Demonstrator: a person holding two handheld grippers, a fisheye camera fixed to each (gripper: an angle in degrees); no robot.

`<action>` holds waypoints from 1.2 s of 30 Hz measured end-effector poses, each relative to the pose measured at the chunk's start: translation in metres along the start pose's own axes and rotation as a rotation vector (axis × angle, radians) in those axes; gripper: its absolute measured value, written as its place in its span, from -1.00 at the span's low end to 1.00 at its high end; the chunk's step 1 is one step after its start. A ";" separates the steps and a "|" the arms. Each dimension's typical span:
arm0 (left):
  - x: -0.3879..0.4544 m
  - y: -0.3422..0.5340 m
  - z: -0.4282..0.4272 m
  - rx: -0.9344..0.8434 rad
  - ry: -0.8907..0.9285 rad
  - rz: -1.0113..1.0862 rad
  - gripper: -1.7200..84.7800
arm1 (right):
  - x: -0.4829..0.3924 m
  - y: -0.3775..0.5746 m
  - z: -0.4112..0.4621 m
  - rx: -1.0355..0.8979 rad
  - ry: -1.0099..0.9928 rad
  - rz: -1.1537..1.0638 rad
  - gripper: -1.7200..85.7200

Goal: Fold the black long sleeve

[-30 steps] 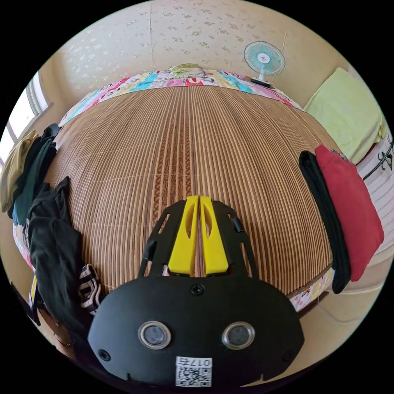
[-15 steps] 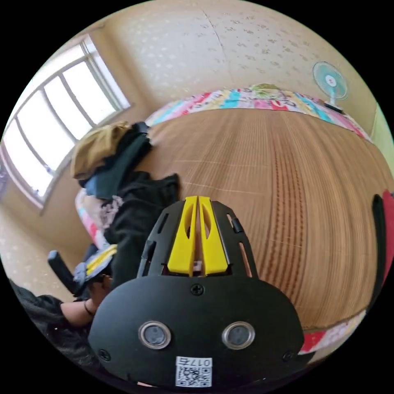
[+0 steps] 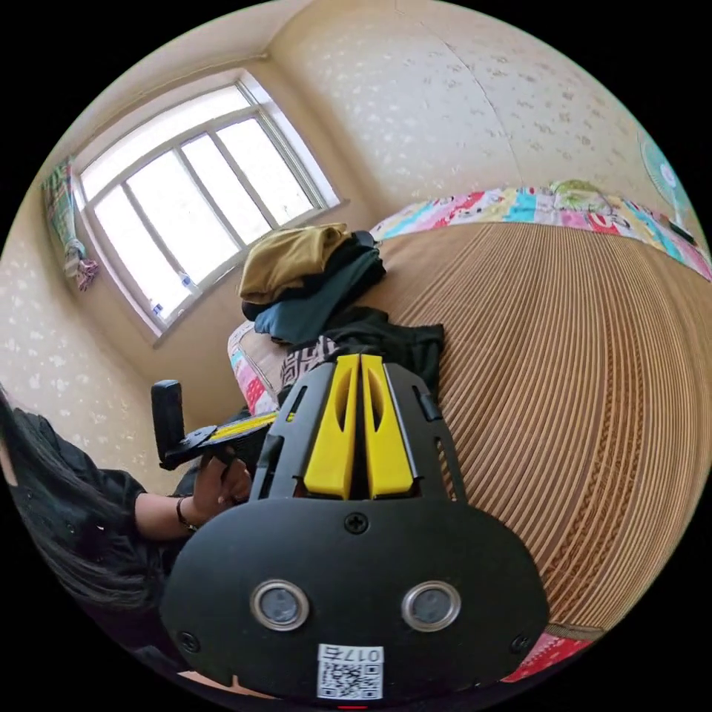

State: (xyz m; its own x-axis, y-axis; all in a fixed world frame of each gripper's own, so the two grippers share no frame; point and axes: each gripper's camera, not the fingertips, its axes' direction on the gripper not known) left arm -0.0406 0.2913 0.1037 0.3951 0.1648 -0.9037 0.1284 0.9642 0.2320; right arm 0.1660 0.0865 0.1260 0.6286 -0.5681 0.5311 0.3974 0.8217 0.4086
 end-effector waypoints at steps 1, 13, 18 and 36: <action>-0.005 -0.002 -0.009 0.030 0.009 -0.003 -0.98 | -0.003 0.001 -0.004 0.002 0.003 -0.009 -0.94; -0.136 -0.029 -0.079 0.046 0.626 -0.501 -0.49 | -0.110 0.041 -0.057 0.003 -0.341 -0.332 -0.95; -0.175 -0.020 -0.051 -0.141 0.699 -0.677 -0.43 | -0.150 0.077 -0.042 -0.037 -0.318 -0.395 -0.95; -0.209 0.003 -0.070 -0.093 0.716 -0.802 -0.53 | -0.157 0.104 -0.045 -0.070 -0.395 -0.418 -0.95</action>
State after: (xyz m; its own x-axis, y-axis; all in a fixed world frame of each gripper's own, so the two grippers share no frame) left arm -0.1863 0.2743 0.2683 -0.4016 -0.4680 -0.7872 0.0315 0.8520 -0.5227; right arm 0.1383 0.2630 0.0516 0.1167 -0.8077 0.5779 0.6102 0.5174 0.5999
